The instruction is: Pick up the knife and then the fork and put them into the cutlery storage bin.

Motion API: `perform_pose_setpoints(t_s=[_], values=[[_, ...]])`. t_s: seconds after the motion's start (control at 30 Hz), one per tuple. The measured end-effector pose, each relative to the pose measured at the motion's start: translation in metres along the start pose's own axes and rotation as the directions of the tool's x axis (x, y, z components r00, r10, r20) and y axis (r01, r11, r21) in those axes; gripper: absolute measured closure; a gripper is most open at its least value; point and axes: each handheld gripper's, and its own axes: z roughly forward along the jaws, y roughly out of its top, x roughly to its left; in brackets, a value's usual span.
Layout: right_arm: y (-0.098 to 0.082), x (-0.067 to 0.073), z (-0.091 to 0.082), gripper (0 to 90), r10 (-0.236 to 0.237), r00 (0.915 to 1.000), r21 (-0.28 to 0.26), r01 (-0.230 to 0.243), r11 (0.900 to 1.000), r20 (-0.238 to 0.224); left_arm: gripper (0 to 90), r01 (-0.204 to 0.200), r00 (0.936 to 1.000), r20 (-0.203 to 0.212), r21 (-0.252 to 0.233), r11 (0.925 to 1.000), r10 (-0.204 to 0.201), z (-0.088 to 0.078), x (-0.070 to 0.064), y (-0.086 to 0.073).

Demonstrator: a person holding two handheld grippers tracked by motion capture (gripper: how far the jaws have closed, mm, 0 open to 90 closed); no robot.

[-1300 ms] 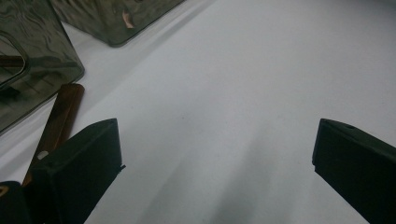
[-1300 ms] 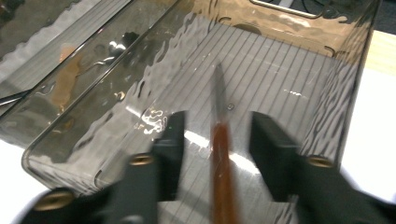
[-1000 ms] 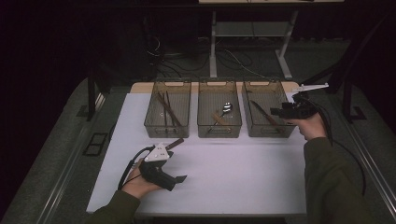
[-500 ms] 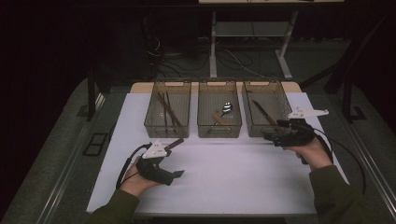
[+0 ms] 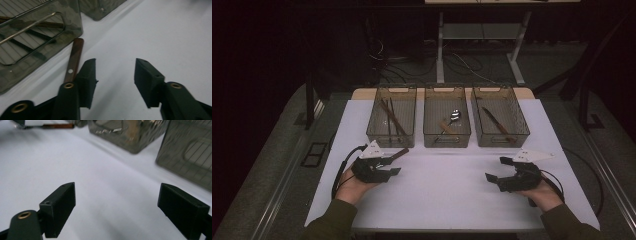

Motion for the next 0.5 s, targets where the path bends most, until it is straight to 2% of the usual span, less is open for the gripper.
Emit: perform_pose_setpoints(t_s=[0.2,0.3,0.4,0.5], values=[[-0.01,0.005,-0.004,13.9,0.008,0.9999,-0.009,-0.008,1.0,0.008,69.1,0.021,0.9993,-0.03,0.018,0.9996,-0.021,0.005,0.02,0.005],[-0.014,0.006,-0.007,13.8,0.015,0.9999,-0.007,-0.014,1.0,0.005,69.4,0.053,0.9976,-0.045,0.022,0.9984,-0.052,0.012,0.031,0.004],[-0.016,0.006,-0.006,13.9,0.014,0.9999,-0.003,-0.014,1.0,0.008,67.9,0.052,0.9975,-0.051,0.052,0.9973,-0.049,0.018,0.039,0.002],[-0.016,0.006,-0.007,13.8,0.011,0.9999,-0.006,-0.011,1.0,0.009,68.0,0.059,0.9972,-0.05,0.063,0.9963,-0.056,0.015,0.043,-0.003]])
